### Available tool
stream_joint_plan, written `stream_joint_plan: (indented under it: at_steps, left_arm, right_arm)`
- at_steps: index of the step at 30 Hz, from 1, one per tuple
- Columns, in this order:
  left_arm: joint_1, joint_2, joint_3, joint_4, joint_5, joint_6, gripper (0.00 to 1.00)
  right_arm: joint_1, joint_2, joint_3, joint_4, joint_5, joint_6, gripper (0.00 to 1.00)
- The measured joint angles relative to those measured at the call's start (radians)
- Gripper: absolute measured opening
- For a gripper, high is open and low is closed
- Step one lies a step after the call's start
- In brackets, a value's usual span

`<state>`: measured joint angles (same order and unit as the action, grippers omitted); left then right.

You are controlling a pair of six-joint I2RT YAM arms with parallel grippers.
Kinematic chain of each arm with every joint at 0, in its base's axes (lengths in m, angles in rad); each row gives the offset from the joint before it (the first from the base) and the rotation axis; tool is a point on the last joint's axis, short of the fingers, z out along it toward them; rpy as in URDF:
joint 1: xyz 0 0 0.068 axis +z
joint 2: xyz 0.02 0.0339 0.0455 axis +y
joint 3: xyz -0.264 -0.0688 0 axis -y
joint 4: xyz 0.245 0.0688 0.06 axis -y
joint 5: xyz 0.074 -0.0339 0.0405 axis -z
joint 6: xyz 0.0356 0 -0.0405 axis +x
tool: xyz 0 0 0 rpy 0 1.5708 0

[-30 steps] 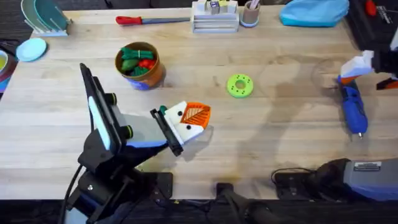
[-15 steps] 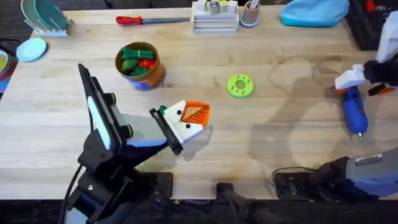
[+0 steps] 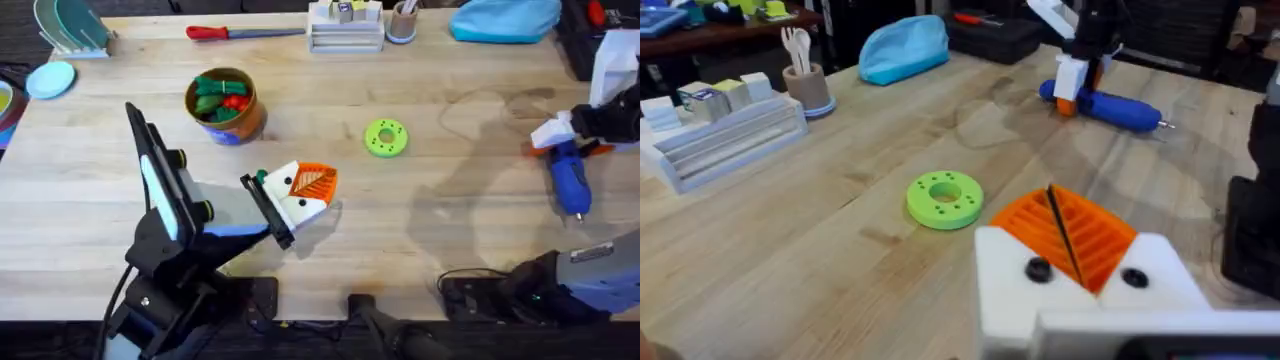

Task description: Pick up the gripper from the table and insert it into the empty holder that is missing its gripper. Then pick up a screw, insert it into the mounting hole, and use the screwdriver to tighten it. Finally, clean up the table by picking up the vegetable and placing it into the bucket.

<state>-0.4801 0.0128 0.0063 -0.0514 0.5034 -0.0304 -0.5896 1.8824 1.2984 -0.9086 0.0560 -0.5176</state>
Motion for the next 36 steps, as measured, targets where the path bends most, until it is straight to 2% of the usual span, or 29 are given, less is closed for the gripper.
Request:
stream_joint_plan:
  at_steps: [1, 2, 6, 7, 8, 16, 20, 24, 28, 32, 36]
  left_arm:
    - [0.0, 0.0, 0.0, 0.0, 0.0, 0.0, 0.009]
    - [0.0, 0.0, 0.0, 0.0, 0.0, 0.0, 0.009]
    - [0.0, 0.0, 0.0, 0.0, 0.0, 0.0, 0.009]
    - [0.0, 0.0, 0.0, 0.0, -0.001, 0.0, 0.009]
    - [0.0, 0.0, 0.0, 0.0, 0.0, 0.0, 0.009]
    - [0.0, 0.0, 0.0, 0.0, -0.002, 0.0, 0.009]
    - [0.0, 0.0, 0.0, 0.0, -0.002, 0.0, 0.009]
    - [0.0, 0.0, 0.0, 0.0, -0.002, 0.0, 0.009]
    - [0.0, 0.0, 0.0, 0.0, -0.002, 0.0, 0.009]
    - [0.0, 0.0, 0.0, 0.0, -0.002, 0.0, 0.009]
    - [0.0, 0.0, 0.0, 0.0, -0.002, 0.0, 0.009]
  right_arm:
    - [0.0, 0.0, 0.0, 0.002, 0.003, 0.0, 0.75]
    - [-0.001, 0.0, 0.001, 0.004, 0.004, -0.004, 0.634]
    - [-0.002, 0.001, 0.003, 0.023, 0.027, -0.01, 0.111]
    - [-0.003, 0.003, 0.004, 0.023, 0.028, -0.01, 0.046]
    - [-0.003, 0.003, 0.004, 0.023, 0.026, -0.007, 0.022]
    - [0.023, -0.011, 0.002, 0.002, 0.013, -0.007, 0.021]
    - [0.06, -0.08, -0.003, -0.001, -0.004, 0.012, 0.021]
    - [0.101, -0.211, -0.003, -0.001, -0.031, 0.054, 0.021]
    - [0.136, -0.368, -0.003, 0.026, -0.12, 0.096, 0.021]
    - [0.172, -0.558, -0.003, 0.15, -0.21, 0.192, 0.021]
    - [0.199, -0.723, -0.008, 0.259, -0.249, 0.312, 0.021]
